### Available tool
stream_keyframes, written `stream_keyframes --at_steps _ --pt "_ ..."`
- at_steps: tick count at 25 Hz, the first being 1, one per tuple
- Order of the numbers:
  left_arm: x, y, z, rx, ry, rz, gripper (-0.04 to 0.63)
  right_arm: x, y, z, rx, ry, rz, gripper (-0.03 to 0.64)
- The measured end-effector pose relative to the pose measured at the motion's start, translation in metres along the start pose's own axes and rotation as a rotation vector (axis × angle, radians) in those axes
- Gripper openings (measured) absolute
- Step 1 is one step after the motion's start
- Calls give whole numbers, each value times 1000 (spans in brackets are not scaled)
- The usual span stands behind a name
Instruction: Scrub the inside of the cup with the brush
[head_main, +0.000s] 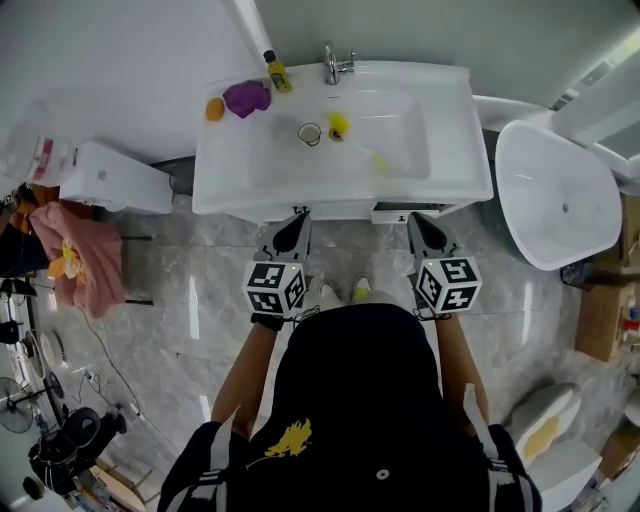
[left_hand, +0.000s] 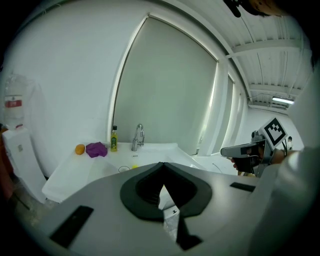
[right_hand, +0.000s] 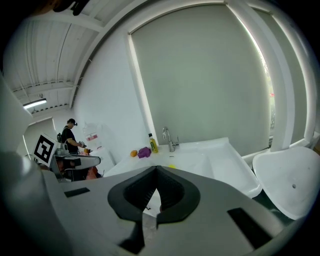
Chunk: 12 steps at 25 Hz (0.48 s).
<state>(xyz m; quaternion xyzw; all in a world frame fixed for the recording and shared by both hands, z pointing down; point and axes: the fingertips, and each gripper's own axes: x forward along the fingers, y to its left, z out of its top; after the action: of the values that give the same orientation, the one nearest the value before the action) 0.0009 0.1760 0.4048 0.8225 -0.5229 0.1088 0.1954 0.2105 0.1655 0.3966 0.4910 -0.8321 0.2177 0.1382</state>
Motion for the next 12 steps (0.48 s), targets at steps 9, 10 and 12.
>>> stream_keyframes --at_steps 9,10,12 --pt "-16 9 -17 -30 34 -28 18 -6 33 1 2 10 -5 26" --pt "-17 9 -15 -33 28 -29 18 -6 35 3 1 9 -5 26" --pt "-20 10 -13 -35 17 -26 18 -8 38 5 -19 7 -7 26"
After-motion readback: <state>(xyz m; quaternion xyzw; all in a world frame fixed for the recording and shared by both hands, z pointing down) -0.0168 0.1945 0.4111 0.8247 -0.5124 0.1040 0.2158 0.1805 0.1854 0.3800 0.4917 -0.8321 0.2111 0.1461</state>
